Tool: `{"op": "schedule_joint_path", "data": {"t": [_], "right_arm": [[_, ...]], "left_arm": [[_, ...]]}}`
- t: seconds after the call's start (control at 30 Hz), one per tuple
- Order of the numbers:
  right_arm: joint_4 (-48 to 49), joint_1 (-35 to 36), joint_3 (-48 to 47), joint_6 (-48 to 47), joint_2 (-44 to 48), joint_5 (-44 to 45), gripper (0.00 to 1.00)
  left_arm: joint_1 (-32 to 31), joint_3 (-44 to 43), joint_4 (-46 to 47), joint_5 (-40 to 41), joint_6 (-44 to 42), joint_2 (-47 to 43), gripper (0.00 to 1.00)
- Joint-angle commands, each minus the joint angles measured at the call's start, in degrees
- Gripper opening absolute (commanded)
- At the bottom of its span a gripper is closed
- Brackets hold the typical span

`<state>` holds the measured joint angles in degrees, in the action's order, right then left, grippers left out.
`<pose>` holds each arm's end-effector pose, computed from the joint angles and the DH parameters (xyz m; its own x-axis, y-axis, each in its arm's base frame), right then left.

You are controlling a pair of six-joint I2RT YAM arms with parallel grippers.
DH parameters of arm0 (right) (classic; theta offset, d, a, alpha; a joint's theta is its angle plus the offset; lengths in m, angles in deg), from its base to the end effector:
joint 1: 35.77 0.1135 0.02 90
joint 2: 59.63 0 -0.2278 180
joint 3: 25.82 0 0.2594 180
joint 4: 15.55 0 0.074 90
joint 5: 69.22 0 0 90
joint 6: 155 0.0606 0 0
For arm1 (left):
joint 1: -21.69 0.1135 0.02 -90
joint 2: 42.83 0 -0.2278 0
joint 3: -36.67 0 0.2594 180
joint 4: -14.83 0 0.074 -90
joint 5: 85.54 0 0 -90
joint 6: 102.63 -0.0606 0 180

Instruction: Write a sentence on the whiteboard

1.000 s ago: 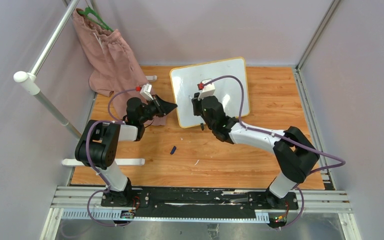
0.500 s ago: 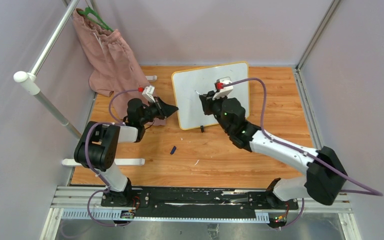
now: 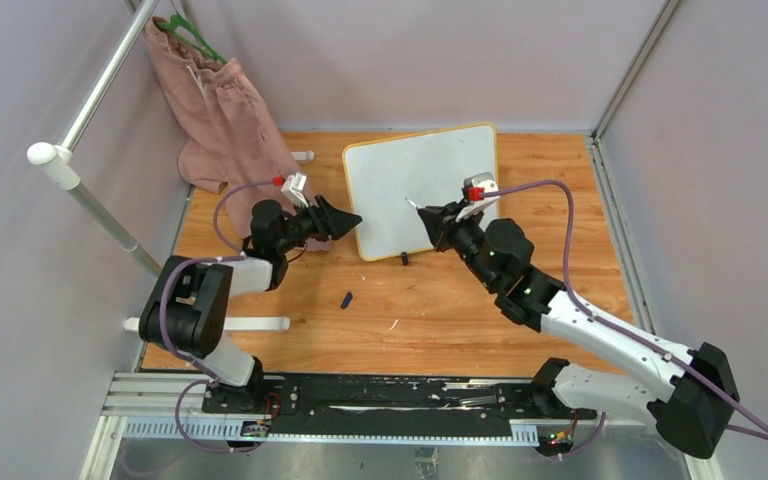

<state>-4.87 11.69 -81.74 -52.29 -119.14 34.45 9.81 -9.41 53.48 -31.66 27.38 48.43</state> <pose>0.2101 0.2078 0.3100 -0.0412 0.2713 -0.9616 -0.5621 0.7894 0.2468 0.3156 -0.1029 0.1433 -0.5606 -0.4128 -0.7179 0.4948 0.5282 -0.6901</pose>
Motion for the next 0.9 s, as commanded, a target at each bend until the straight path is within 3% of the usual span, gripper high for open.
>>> {"op": "schedule_joint_path", "data": {"t": [0.0, 0.03, 0.1, 0.23, 0.4, 0.53, 0.73, 0.8, 0.87], "right_arm": [[-4.56, -0.53, 1.08, 0.23, 4.3, -0.6, 0.0], [-5.41, -0.52, 1.33, -0.01, 5.21, -0.32, 0.0], [-7.05, -0.55, 1.9, -0.46, 7.09, 0.36, 0.0], [-9.69, -0.47, 2.93, -1.29, 10.48, 1.53, 0.0], [-12.66, -0.53, 4.27, -1.72, 13.69, 3.43, 0.0], [-17.55, -0.5, 3.7, -1.16, 16.38, 6.29, 0.0], [-23.69, -0.53, 3.51, -1.47, 22.2, 12.75, 0.0], [-25.87, -0.53, 3.61, -2.02, 24.63, 14.18, 0.0], [-27.48, -0.54, 3.69, -2.42, 26.44, 15.06, 0.0]], "left_arm": [[-0.34, 2.99, -4.12, 7.57, -1.52, -8.33, 0.74], [-0.34, 3.46, -7.7, 10.58, -3.1, -11.25, 0.76], [-0.34, 4.53, -14.68, 16.92, -5.89, -17.82, 0.98], [-1.44, 6.89, -27.92, 29.63, -11.82, -32.48, 1.0], [-10.88, 8.06, -37.17, 41.55, -17.3, -45.22, 1.0], [-22.86, 1.21, -50.19, 53.05, -16.63, -41.76, 1.0], [-37.33, -11.29, -66.1, 72.71, -4.94, -27.74, 1.0], [-42.2, -16.09, -69.9, 80.48, 1.29, -23.36, 1.0], [-44.13, -21.79, -77.23, 83.08, 10.68, -17.98, 1.0]]}}
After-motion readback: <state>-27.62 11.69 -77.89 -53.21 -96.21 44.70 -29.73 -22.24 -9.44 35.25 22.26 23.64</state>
